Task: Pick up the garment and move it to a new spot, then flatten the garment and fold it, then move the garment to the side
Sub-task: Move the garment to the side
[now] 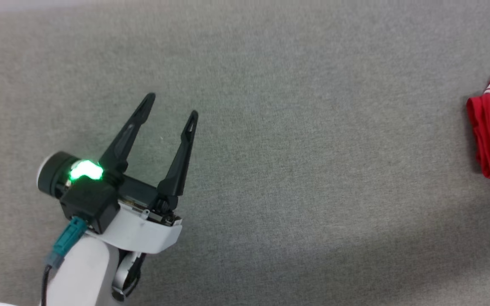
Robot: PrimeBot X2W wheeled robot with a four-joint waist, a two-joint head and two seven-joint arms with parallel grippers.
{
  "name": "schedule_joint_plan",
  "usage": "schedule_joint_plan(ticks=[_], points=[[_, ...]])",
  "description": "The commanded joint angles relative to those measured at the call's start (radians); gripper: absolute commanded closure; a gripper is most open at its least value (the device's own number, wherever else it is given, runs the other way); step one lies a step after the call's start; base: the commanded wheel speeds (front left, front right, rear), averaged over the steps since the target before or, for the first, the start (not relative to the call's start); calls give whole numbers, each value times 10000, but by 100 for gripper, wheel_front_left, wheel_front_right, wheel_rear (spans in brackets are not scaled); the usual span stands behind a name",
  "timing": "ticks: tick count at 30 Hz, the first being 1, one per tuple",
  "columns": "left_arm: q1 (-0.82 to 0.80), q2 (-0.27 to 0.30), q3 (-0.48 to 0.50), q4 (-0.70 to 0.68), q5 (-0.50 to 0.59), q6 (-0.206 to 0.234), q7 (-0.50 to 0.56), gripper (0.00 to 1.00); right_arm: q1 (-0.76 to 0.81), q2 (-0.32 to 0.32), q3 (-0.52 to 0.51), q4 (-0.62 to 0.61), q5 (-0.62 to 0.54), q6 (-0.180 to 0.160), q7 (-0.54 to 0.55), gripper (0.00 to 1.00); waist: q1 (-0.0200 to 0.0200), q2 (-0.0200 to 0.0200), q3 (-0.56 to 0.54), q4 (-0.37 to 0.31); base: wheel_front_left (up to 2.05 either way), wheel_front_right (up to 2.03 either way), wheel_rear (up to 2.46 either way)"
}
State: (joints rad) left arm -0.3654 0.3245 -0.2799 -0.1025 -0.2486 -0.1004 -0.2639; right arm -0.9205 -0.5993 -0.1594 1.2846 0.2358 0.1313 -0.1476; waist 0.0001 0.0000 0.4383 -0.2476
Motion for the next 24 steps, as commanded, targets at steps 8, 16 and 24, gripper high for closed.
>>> schedule_joint_plan(ticks=[8,16,24], points=[[897,-488,472,662,-482,63,3,0,-6,10,692,-204,-514,-12,-506,0,-1,0,-1521,494,0,0,0],[2039,-1027,1247,1208,-443,22,2,0,799,1157,2443,-1009,-291,-12,-685,0,-1,0,-2757,1372,0,0,0],[3273,-1354,2115,1508,-117,-39,2,0,2585,2090,3758,-3036,1469,-12,-1067,0,-1,0,-3946,2241,0,0,0]])
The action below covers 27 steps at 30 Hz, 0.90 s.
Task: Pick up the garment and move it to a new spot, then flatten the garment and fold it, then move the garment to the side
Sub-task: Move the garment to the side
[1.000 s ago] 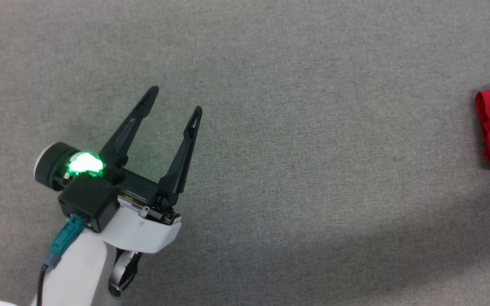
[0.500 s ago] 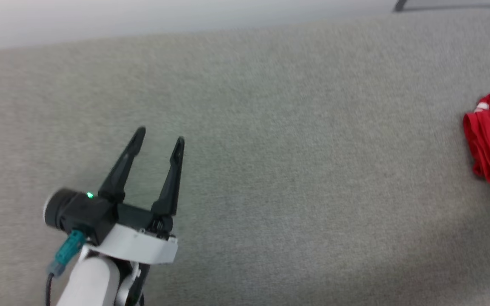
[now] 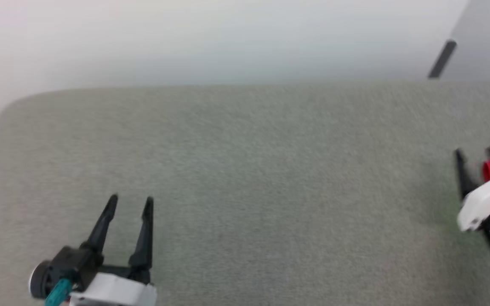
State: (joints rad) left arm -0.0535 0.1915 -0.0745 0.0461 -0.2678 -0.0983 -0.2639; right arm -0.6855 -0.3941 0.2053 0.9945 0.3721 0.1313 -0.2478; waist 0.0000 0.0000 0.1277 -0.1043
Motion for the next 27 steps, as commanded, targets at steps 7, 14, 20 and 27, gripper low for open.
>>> schedule_joint_plan(ticks=[7,14,20,27], points=[[786,-76,539,81,226,-174,1,0,2217,236,683,-2703,1098,-12,-171,0,0,0,-1360,1156,0,0,0],[1014,-184,741,117,386,-233,1,0,3840,594,-142,-5159,1045,-13,-177,0,0,0,-1535,1227,0,0,0],[1314,-300,950,216,268,-267,1,0,5197,1087,-1110,-6825,548,-13,-177,0,0,0,-1573,1149,0,0,0],[1947,-555,1217,120,-9,-275,1,0,6578,1536,-1897,-8328,4,-13,300,0,0,0,-1558,1105,0,0,0]])
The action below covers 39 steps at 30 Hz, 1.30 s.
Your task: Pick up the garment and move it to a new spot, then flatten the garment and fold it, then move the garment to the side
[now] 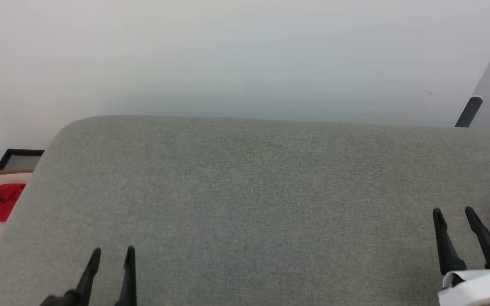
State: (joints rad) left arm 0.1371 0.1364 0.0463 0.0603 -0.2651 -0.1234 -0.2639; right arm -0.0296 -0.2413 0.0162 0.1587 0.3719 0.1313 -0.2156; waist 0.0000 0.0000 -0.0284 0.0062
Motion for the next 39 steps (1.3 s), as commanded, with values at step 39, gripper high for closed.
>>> schedule_joint_plan(ticks=[39], points=[[707,-147,58,-551,-150,-80,1,0,1592,1060,-1131,-2301,-444,-13,1020,0,0,0,157,-106,0,0,0]])
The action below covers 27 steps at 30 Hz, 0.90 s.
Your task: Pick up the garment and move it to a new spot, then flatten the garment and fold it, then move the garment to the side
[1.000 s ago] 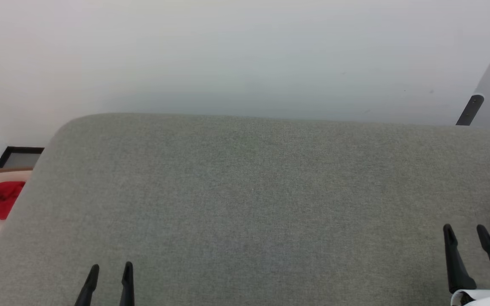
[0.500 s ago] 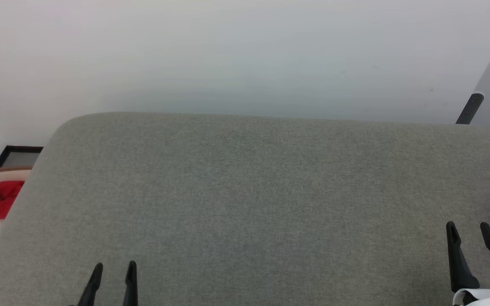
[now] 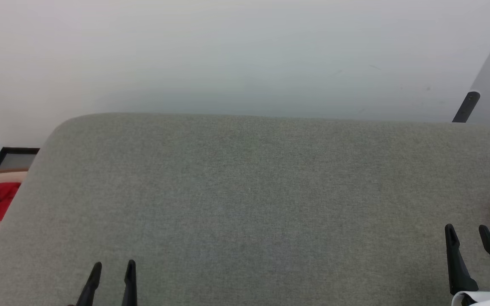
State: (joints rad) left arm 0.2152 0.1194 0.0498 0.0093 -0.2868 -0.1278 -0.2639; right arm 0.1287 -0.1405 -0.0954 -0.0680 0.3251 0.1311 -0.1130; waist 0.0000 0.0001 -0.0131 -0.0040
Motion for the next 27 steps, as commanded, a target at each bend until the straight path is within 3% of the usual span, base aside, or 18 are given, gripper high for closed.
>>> schedule_joint_plan(ticks=[1,4,5,10,27], points=[[-92,24,33,-73,84,-36,1,0,7,62,-7,-43,34,-11,-5,0,0,-1,12,-11,0,0,0],[-94,-10,58,-116,53,-38,1,0,21,72,-8,-44,57,-9,-11,0,0,-1,17,-20,0,0,0],[-26,-19,15,-51,35,0,-1,100,2,39,14,28,36,2,-2,100,0,-1,18,-19,0,0,0],[85,-168,-65,399,-91,2,33,100,86,189,65,514,207,2,22,100,0,-1,20,-21,0,0,0],[-671,-166,-57,846,-3153,-3,746,100,-483,336,17,1086,3037,1,512,100,0,-1,39,-13,0,0,0]])
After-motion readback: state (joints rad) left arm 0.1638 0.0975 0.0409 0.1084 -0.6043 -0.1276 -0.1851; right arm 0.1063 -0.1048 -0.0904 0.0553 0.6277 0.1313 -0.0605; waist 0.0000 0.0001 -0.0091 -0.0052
